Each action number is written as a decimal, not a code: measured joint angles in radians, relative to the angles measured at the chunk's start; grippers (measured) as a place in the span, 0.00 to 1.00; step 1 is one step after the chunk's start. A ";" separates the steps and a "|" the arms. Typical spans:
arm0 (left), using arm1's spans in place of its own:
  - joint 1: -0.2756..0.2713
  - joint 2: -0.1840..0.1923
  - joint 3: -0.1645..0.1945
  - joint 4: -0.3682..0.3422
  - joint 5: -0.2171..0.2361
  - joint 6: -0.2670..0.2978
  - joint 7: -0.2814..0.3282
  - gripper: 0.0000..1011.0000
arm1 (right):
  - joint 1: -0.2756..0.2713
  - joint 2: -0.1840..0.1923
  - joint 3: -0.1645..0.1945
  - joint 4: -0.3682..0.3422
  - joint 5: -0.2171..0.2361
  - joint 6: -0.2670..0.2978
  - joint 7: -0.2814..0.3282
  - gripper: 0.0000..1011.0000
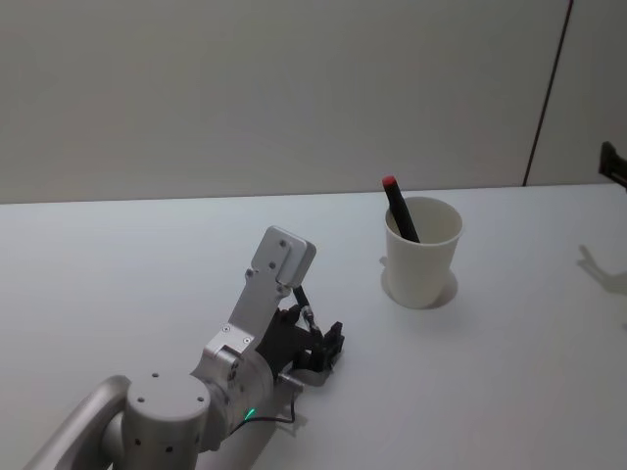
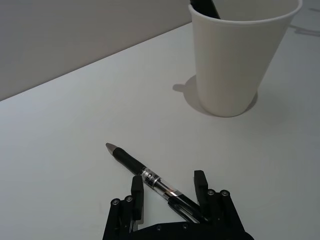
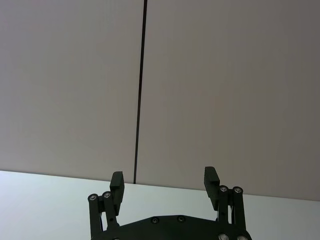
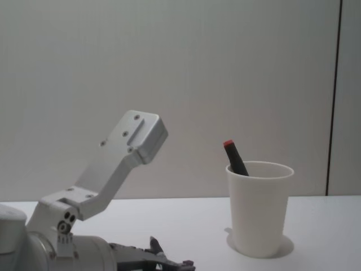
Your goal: Place the pen into the pen holder.
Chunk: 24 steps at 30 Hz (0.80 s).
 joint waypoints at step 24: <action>0.000 0.000 -0.001 0.001 0.001 0.001 0.002 0.46 | 0.000 0.000 0.000 0.000 0.000 0.000 0.000 0.99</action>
